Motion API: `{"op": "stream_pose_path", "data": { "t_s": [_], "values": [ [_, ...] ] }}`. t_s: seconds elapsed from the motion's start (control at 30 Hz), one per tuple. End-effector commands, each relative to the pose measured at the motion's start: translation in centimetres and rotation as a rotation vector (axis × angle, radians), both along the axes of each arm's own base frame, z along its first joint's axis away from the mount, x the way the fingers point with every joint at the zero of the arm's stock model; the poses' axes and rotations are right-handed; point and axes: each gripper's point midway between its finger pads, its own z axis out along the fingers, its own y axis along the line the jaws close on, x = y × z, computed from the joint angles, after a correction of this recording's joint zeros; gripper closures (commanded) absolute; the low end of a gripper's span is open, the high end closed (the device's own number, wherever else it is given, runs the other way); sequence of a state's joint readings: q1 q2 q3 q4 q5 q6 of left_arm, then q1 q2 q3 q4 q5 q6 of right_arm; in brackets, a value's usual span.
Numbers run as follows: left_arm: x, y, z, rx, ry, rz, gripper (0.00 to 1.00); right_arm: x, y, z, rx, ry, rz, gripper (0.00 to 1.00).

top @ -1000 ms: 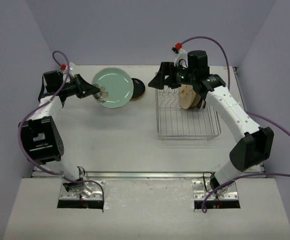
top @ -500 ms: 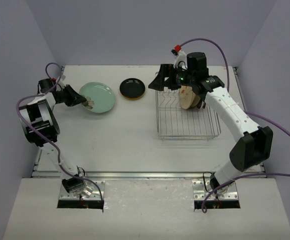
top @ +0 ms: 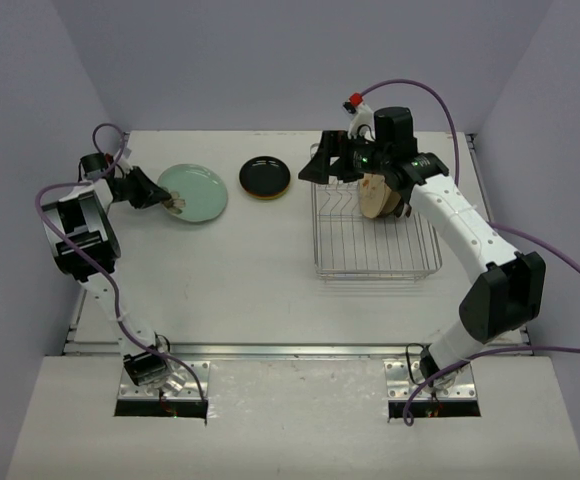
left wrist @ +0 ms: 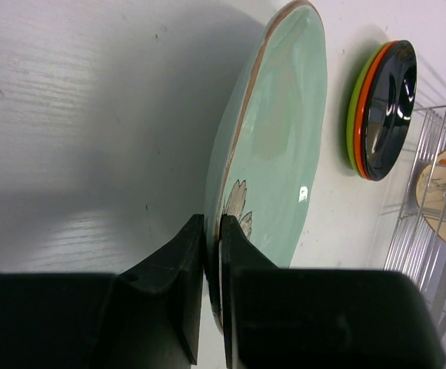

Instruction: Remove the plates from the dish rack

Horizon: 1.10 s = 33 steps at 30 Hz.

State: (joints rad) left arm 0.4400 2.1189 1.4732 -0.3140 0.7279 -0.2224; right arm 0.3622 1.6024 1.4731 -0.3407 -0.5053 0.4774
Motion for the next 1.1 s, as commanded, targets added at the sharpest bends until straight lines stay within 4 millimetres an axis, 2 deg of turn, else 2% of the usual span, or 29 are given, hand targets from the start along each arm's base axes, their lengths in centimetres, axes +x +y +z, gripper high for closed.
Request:
{"op": "stream_pose_path", "data": {
  "t_s": [0.0, 0.07, 0.13, 0.33, 0.47, 0.6, 0.67, 0.7, 0.8, 0.87, 0.93, 1.0, 1.07],
  "values": [
    [1.7, 2.1, 0.5, 0.082, -0.042, 0.035, 0.80, 0.4, -0.2, 1.2, 0.009, -0.052, -0.002, 0.01],
    [1.6, 2.5, -0.1, 0.100, -0.023, 0.046, 0.75, 0.4, -0.3, 1.1, 0.003, -0.054, -0.004, 0.01],
    [1.5, 3.3, -1.0, 0.139, 0.007, 0.067, 0.66, 0.4, -0.4, 0.7, -0.007, -0.047, -0.007, 0.01],
    [1.2, 4.9, -2.5, 0.228, 0.066, 0.089, 0.50, 0.8, -0.5, 0.6, -0.027, -0.034, -0.017, 0.01],
    [1.2, 6.2, -2.1, 0.310, 0.081, 0.115, 0.43, 1.3, -1.1, 0.7, -0.058, -0.055, -0.045, 0.01],
    [1.2, 7.8, 0.0, 0.422, 0.067, 0.151, 0.38, 2.2, -2.5, 0.4, -0.127, -0.084, -0.108, 0.01],
    [1.3, 8.8, 1.8, 0.516, 0.048, 0.172, 0.36, 2.6, -3.4, 0.3, -0.172, -0.099, -0.153, 0.01],
    [1.3, 9.1, 4.0, 0.556, 0.010, 0.183, 0.35, 3.0, -4.0, 0.2, -0.198, -0.110, -0.181, 0.01],
    [1.4, 9.7, 11.2, 0.750, -0.122, 0.216, 0.31, 4.4, -7.5, 0.1, -0.339, -0.168, -0.326, 0.01],
    [1.5, 9.0, 13.8, 0.813, -0.187, 0.226, 0.31, 4.5, -8.9, 0.0, -0.396, -0.193, -0.370, 0.01],
    [1.3, 7.3, 17.9, 0.906, -0.285, 0.223, 0.31, 4.8, -10.9, -0.6, -0.470, -0.201, -0.448, 0.02],
    [0.5, 6.3, 20.8, 0.962, -0.350, 0.231, 0.31, 5.0, -12.4, -1.1, -0.517, -0.199, -0.510, 0.05],
    [0.1, 2.5, 23.0, 0.989, -0.442, 0.183, 0.31, 5.2, -14.2, -1.6, -0.561, -0.194, -0.580, 0.13]
  ]
}}
